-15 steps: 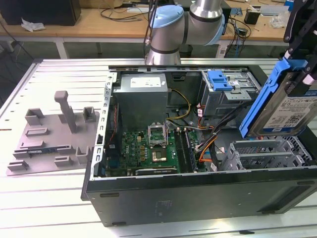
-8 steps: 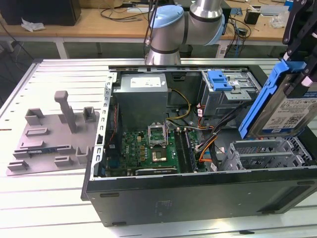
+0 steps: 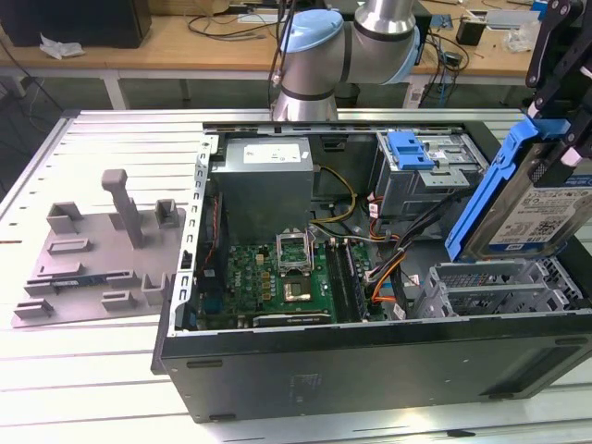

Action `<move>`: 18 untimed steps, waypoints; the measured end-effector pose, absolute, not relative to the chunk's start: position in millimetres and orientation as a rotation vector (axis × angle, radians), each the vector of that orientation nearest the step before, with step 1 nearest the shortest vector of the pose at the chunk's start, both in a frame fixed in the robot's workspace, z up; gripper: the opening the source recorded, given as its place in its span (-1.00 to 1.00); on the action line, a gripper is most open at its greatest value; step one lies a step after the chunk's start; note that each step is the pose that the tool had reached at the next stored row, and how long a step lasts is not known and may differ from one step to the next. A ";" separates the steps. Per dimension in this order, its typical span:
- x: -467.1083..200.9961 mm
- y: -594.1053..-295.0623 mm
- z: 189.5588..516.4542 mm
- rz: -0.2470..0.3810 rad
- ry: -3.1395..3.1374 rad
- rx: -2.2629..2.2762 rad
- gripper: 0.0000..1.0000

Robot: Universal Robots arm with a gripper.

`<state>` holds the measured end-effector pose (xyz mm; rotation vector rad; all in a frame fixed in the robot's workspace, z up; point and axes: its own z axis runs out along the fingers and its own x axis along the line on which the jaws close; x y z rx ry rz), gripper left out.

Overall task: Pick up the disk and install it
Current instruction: 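Insert the disk into the insertion slot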

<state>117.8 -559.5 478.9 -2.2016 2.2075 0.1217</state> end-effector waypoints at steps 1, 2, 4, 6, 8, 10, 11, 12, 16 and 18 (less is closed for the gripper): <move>117.8 -559.6 478.7 0.122 2.207 -2.202 -0.26; 117.8 -559.9 478.4 0.122 2.208 -2.202 -0.26; 117.8 -560.2 478.0 0.122 2.208 -2.202 -0.26; 117.8 -560.4 477.4 0.122 2.207 -2.202 -0.26; 117.8 -560.5 476.9 0.122 2.208 -2.202 -0.26; 117.8 -560.5 476.2 0.122 2.208 -2.202 -0.26; 117.8 -560.6 475.9 0.122 2.208 -2.202 -0.26; 117.8 -560.7 475.4 0.122 2.208 -2.202 -0.26; 117.8 -560.9 474.3 0.122 2.208 -2.202 -0.26; 117.8 -561.1 473.7 0.122 2.208 -2.202 -0.26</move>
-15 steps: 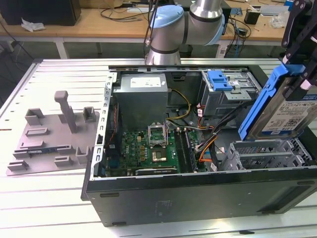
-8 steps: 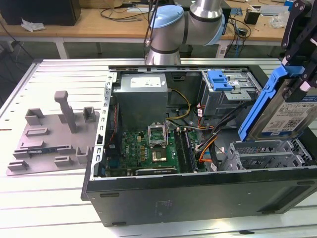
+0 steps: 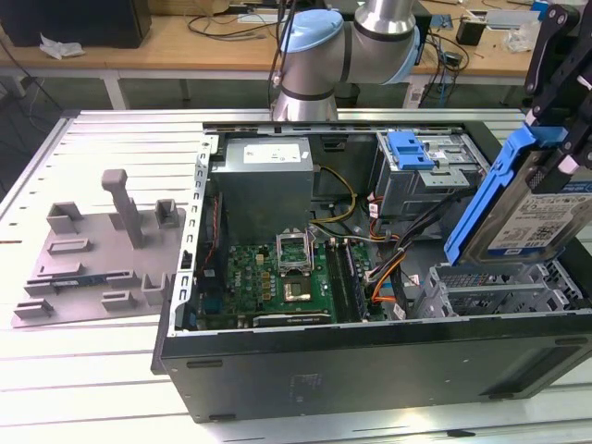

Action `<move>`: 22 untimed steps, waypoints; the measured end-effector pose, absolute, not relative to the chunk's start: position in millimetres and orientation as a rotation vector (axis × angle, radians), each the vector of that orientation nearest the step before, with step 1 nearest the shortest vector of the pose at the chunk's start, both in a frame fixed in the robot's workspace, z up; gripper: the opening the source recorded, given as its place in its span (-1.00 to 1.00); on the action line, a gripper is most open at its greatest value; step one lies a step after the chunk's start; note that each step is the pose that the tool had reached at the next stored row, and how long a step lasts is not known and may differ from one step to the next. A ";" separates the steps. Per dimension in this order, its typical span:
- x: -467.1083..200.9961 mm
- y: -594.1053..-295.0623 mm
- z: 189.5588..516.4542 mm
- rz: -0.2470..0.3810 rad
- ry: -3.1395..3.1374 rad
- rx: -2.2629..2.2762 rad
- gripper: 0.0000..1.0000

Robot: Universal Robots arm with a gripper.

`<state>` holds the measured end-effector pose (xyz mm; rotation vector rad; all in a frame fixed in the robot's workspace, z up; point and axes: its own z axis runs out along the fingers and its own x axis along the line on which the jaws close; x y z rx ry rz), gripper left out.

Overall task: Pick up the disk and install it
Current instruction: 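Insert the disk into the insertion slot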

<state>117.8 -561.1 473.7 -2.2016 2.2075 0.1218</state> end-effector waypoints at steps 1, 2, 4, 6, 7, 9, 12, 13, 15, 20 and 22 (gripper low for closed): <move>117.8 -561.2 473.4 0.122 2.207 -2.202 -0.26; 117.8 -561.2 473.1 0.122 2.207 -2.201 -0.26; 117.8 -561.4 472.6 0.122 2.208 -2.202 -0.26; 117.8 -561.5 472.0 0.122 2.208 -2.202 -0.26; 117.8 -561.7 471.5 0.122 2.208 -2.202 -0.26; 117.8 -561.8 470.8 0.122 2.207 -2.202 -0.26; 117.8 -561.9 469.9 0.122 2.207 -2.202 -0.26; 117.6 -561.9 469.4 0.122 2.207 -2.202 -0.26; 117.5 -562.1 468.5 0.122 2.207 -2.202 -0.26; 117.4 -562.3 466.5 0.122 2.207 -2.202 -0.26; 117.4 -562.3 465.8 0.122 2.207 -2.202 -0.26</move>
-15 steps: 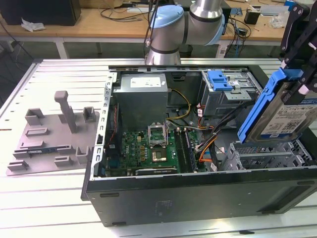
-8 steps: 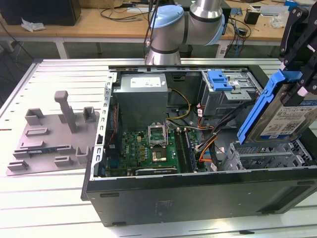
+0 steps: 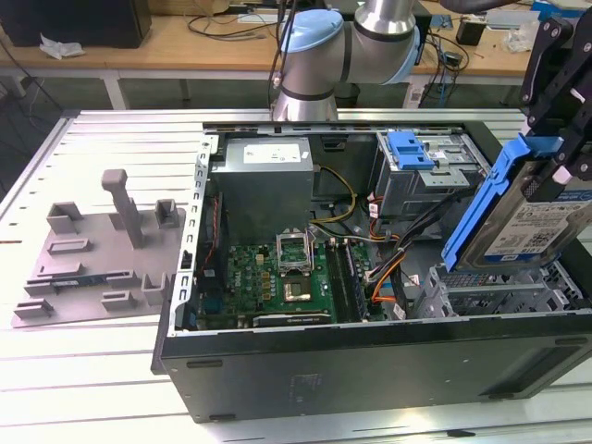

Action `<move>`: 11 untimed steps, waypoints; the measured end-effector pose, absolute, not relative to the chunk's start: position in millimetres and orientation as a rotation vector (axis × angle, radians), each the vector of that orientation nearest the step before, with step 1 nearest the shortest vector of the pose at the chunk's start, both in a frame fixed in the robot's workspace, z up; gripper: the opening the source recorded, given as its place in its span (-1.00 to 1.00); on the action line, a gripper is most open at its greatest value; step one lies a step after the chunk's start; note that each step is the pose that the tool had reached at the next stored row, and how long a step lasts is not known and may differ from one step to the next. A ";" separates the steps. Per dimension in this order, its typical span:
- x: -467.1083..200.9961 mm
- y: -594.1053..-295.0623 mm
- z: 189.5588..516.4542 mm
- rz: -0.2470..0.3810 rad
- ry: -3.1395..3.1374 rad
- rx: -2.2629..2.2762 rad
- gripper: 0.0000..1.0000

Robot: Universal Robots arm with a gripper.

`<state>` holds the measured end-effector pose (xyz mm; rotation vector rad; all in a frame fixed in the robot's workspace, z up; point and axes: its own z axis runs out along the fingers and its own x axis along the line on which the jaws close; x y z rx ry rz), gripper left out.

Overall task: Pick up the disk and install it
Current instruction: 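Insert the disk into the insertion slot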

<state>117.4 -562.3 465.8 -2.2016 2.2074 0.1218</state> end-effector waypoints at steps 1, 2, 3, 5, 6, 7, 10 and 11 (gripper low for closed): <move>117.4 -562.3 465.5 0.122 2.207 -2.202 -0.26; 117.4 -562.3 465.2 0.122 2.207 -2.202 -0.26; 117.4 -562.4 464.9 0.122 2.207 -2.202 -0.26; 117.4 -562.4 464.3 0.122 2.207 -2.202 -0.26; 117.4 -562.4 464.0 0.122 2.207 -2.202 -0.26; 117.3 -562.4 463.7 0.122 2.208 -2.202 -0.26; 117.4 -562.6 462.7 0.122 2.207 -2.202 -0.26; 117.4 -562.7 462.1 0.122 2.208 -2.202 -0.26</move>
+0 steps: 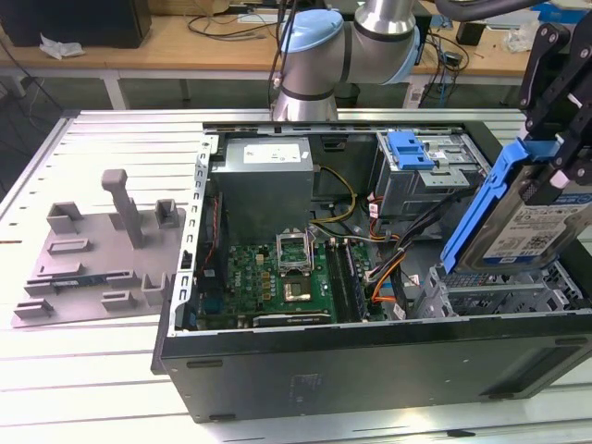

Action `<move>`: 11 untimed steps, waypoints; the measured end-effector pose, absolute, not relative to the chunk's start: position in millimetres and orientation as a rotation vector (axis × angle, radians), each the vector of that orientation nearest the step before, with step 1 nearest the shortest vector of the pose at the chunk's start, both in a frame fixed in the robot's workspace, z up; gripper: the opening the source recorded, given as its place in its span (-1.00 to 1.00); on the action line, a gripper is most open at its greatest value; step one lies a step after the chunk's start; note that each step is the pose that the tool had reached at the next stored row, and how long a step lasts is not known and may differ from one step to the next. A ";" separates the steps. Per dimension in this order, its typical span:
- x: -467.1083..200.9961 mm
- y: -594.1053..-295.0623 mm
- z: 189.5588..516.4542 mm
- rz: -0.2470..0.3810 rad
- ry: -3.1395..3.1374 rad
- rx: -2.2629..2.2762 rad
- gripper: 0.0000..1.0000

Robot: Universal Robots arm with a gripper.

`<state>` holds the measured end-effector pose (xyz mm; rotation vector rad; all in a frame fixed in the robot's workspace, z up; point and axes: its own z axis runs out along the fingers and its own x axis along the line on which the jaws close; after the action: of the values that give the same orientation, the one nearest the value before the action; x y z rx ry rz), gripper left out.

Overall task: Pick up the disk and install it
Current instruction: 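Insert the disk into the insertion slot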

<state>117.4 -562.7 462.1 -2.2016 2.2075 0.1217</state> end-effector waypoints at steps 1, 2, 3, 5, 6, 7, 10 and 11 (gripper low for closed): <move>117.4 -562.8 461.5 0.122 2.207 -2.202 -0.26; 117.4 -562.9 460.8 0.122 2.207 -2.202 -0.26; 117.3 -563.0 460.1 0.122 2.208 -2.202 -0.26; 117.4 -563.1 459.4 0.122 2.207 -2.202 -0.26; 117.3 -563.2 459.1 0.122 2.208 -2.202 -0.26; 117.4 -563.4 458.9 0.122 2.207 -2.202 -0.26; 117.3 -563.6 457.6 0.122 2.208 -2.202 -0.26; 117.4 -563.6 457.3 0.122 2.208 -2.202 -0.26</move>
<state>117.4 -563.6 457.3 -2.2016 2.2075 0.1217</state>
